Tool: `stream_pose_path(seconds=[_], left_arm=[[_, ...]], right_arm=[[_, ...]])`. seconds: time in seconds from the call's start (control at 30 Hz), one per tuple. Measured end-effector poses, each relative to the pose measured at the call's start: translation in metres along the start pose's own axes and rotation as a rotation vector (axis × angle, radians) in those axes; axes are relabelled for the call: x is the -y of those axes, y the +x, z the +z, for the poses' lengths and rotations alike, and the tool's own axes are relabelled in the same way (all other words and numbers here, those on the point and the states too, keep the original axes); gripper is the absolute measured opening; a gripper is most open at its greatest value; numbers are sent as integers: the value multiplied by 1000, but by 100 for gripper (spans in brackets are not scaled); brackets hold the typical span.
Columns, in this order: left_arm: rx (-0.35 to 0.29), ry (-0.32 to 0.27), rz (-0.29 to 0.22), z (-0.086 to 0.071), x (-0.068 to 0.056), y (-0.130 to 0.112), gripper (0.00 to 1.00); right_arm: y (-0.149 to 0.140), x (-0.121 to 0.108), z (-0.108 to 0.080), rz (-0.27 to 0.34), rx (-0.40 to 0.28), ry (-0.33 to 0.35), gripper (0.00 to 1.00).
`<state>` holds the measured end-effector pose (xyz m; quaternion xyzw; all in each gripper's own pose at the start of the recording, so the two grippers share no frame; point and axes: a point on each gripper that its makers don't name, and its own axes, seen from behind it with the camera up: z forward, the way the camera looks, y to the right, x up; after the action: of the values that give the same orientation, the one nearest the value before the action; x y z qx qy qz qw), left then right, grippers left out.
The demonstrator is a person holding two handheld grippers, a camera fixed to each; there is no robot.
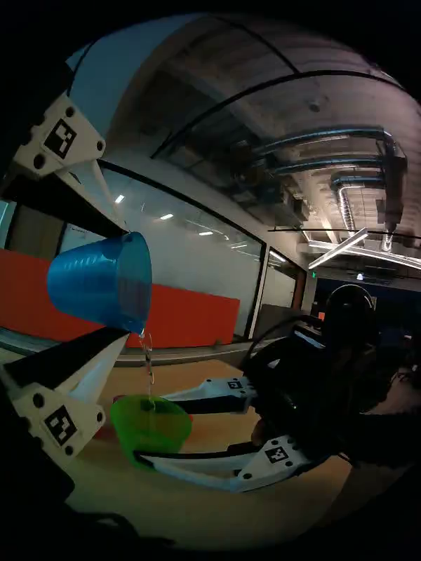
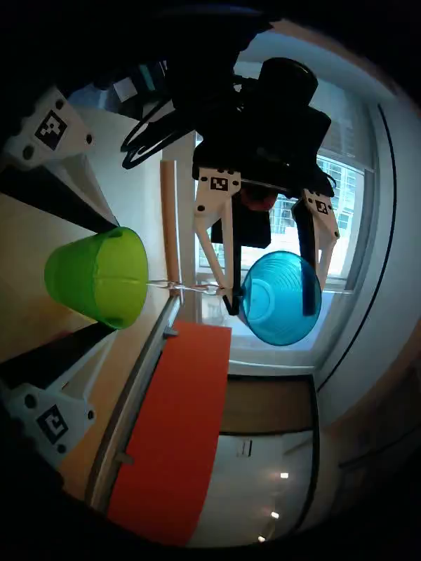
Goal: Pour water
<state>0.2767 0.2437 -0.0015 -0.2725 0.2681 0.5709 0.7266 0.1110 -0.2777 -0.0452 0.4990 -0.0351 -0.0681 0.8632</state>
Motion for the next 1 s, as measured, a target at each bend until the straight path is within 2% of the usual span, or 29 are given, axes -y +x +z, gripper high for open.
stream_pose_path(seconds=[0.67, 1.0], left_arm=[[-1, -3, 70, 4, 4, 4, 86], [-9, 3, 114, 7, 11, 8, 86]], right_arm=[[5, 2, 0, 1, -10, -1, 90], [6, 1, -1, 1, -13, -4, 90]])
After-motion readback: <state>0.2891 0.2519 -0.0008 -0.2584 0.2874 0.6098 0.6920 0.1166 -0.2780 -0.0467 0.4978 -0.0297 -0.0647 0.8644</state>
